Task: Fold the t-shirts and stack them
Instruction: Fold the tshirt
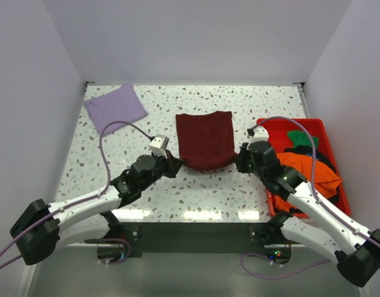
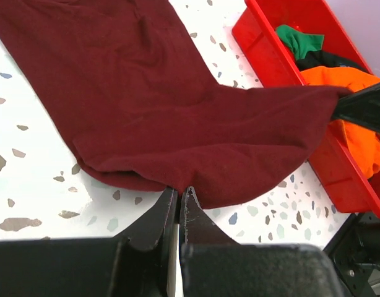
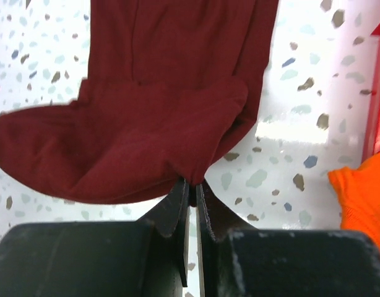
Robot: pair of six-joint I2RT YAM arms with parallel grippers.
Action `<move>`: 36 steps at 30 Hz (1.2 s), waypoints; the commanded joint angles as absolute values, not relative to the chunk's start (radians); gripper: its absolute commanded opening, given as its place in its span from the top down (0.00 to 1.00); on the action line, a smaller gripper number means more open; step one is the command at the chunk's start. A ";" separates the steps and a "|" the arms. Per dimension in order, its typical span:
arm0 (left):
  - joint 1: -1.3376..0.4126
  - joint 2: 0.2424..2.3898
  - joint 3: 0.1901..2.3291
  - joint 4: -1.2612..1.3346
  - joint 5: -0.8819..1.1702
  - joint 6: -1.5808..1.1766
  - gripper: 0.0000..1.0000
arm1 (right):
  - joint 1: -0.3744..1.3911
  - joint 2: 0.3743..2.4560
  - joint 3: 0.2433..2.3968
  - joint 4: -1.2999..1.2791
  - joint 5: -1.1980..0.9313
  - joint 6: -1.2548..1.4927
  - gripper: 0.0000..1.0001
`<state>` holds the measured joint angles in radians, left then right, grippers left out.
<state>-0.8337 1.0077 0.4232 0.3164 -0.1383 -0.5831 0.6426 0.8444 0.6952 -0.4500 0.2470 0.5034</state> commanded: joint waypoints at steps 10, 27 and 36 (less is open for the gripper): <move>-0.667 1.291 0.560 0.511 0.035 -0.580 1.00 | 0.577 1.153 0.933 -0.299 0.396 0.397 1.00; -0.489 1.575 0.770 0.612 0.216 -0.592 1.00 | 0.443 1.463 1.233 -0.229 0.322 0.298 1.00; -0.402 1.684 0.874 0.629 0.261 -0.600 1.00 | 0.413 1.649 1.391 -0.206 0.296 0.273 1.00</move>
<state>-0.4313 1.6535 0.8158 0.5621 0.2256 -0.5884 0.4244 1.6192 1.3113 -0.2642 0.3088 0.2977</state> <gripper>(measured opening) 0.030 0.068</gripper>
